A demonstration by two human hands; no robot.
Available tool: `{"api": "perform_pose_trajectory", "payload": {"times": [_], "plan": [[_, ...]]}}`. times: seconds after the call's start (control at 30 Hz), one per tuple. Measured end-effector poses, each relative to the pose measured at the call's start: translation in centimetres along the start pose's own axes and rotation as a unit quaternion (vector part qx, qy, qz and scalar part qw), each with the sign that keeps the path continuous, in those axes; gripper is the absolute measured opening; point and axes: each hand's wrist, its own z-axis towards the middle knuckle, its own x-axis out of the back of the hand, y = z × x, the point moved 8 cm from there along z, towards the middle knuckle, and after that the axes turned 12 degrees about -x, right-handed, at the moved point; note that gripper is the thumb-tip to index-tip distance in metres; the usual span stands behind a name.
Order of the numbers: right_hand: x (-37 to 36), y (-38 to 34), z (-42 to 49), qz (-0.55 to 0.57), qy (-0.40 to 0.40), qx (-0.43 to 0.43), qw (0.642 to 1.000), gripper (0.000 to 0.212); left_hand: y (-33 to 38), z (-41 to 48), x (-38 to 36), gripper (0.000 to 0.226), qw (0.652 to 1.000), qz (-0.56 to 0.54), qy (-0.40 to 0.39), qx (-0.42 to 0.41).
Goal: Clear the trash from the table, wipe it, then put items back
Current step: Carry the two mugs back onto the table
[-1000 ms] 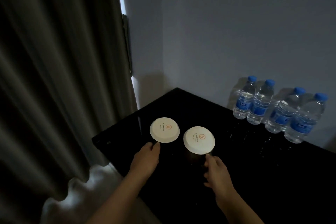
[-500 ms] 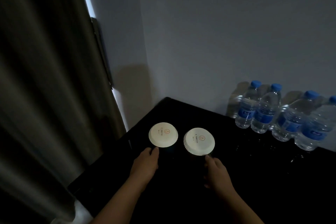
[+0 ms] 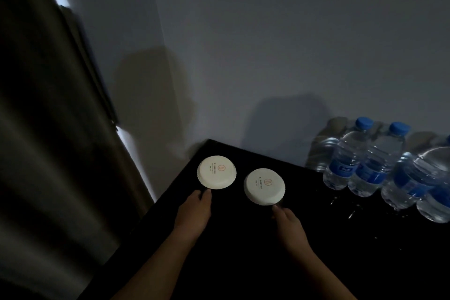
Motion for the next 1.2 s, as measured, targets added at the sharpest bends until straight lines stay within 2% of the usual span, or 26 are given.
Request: {"api": "perform_pose_trajectory", "payload": {"times": [0.13, 0.47, 0.63, 0.9, 1.2], "plan": [[-1.6, -2.6, 2.7, 0.004, 0.028, 0.000, 1.000, 0.022, 0.3, 5.3, 0.2, 0.039, 1.000, 0.016, -0.024, 0.003], [-4.7, -6.6, 9.7, 0.040, 0.091, -0.032, 0.995, 0.032, 0.8, 15.5, -0.5, 0.030, 0.997, 0.002, -0.075, -0.008], [-5.2, -7.9, 11.4, 0.059, 0.105, -0.029, 0.992, 0.025, 1.1, 18.2, -1.3, 0.024, 0.997, -0.009, -0.074, -0.017], [-5.5, -8.0, 13.5, 0.067, 0.104, -0.050, 0.991, 0.028, 0.7, 20.4, -2.3, 0.025, 0.997, 0.000, -0.074, -0.018], [-5.4, -8.7, 14.7, 0.065, 0.107, -0.048, 0.991, 0.024, 1.5, 21.0, -3.3, 0.036, 0.993, 0.053, -0.095, -0.038]]}}
